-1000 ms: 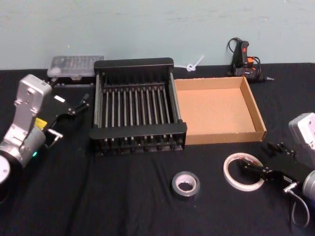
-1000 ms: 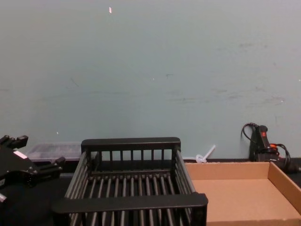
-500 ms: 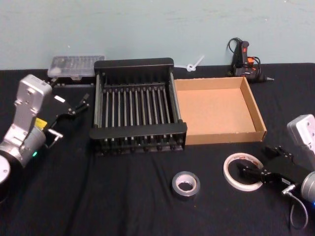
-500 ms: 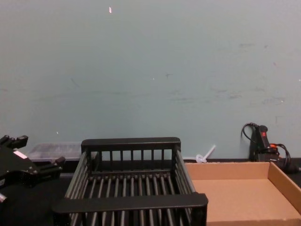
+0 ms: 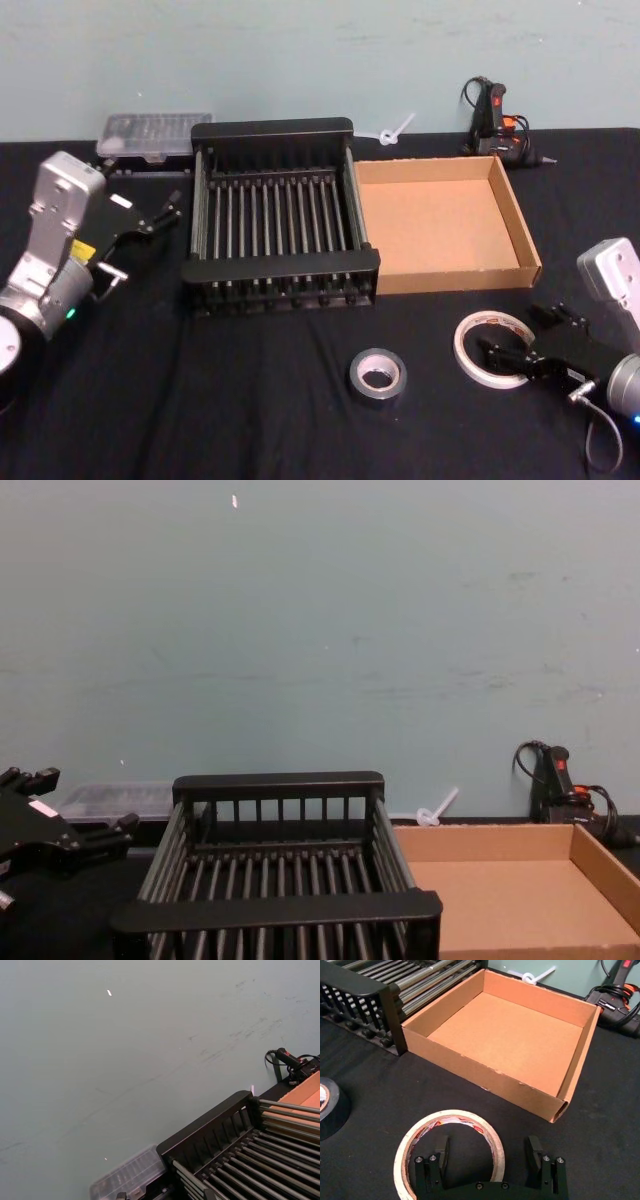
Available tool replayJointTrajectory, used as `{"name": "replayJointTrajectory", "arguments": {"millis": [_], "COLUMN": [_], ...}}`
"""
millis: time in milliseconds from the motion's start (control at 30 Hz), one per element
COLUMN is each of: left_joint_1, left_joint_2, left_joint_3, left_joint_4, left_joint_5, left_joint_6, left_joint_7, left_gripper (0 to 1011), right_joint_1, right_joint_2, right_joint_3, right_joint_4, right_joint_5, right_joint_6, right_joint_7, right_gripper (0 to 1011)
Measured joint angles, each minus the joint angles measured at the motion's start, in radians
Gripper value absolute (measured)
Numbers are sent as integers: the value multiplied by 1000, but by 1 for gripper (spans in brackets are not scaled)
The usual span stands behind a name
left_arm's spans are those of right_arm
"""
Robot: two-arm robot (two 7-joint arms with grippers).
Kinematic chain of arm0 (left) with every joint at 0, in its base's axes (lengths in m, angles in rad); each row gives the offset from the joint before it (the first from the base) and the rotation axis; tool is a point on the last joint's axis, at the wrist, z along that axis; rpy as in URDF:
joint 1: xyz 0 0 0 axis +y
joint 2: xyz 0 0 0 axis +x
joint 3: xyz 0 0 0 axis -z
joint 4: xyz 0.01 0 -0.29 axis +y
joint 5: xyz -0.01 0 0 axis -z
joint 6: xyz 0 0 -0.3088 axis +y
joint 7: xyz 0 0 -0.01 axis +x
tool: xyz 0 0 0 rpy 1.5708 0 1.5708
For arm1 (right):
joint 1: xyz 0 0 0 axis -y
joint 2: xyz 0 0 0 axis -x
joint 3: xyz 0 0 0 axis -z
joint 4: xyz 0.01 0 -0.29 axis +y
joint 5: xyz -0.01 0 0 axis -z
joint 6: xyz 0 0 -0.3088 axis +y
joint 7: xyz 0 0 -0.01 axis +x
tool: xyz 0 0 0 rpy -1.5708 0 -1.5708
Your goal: Pick up the white tape and place it into the black box , Pick up the silver tape and place it into the brown box.
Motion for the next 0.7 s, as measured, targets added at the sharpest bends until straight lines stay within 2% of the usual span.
{"name": "replayJointTrajectory", "arguments": {"millis": [700], "left_joint_1": [0], "left_joint_2": [0], "left_joint_3": [0], "left_joint_4": [0], "left_joint_5": [0], "left_joint_6": [0], "left_joint_7": [0], "left_gripper": [1001], "right_joint_1": [5], "right_joint_2": [-9], "right_joint_3": [-3], "right_joint_4": [13], "right_joint_5": [-22], "right_joint_6": [-10], "right_joint_7": [42], "right_gripper": [1002]}}
